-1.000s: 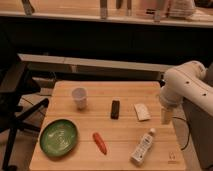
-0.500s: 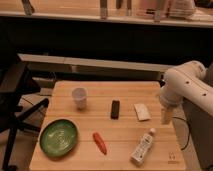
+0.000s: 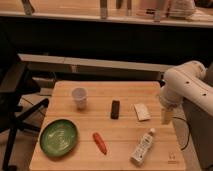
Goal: Place the ceramic cup in the ceramic bowl
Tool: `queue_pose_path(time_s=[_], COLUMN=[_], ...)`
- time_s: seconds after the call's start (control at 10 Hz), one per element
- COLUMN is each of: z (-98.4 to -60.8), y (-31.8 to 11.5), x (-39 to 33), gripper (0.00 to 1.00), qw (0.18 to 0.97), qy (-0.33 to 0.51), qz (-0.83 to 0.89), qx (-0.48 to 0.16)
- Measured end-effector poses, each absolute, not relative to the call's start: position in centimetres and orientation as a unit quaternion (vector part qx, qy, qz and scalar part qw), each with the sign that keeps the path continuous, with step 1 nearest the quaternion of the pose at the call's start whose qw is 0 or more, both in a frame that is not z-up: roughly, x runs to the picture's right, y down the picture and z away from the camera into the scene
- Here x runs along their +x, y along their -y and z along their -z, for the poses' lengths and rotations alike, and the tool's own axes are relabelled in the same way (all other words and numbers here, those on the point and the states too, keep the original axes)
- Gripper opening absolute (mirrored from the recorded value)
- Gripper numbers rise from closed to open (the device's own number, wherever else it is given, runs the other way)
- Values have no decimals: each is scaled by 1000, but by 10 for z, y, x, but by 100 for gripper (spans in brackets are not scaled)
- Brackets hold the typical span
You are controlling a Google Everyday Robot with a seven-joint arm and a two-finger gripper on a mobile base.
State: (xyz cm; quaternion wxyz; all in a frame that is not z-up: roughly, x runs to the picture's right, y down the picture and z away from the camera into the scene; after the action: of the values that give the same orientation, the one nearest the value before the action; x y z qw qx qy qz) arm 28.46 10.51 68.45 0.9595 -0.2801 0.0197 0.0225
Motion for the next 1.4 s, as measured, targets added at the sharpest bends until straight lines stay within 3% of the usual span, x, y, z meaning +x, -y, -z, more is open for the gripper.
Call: queue_pose_path(time_s=[0.5,1.4], z=[-686,-707], y=[-99,-62], x=[278,190], gripper=[80,80], qw=[962,970], qy=[-19,2], qz=[-12,69], qx=[-273,-234])
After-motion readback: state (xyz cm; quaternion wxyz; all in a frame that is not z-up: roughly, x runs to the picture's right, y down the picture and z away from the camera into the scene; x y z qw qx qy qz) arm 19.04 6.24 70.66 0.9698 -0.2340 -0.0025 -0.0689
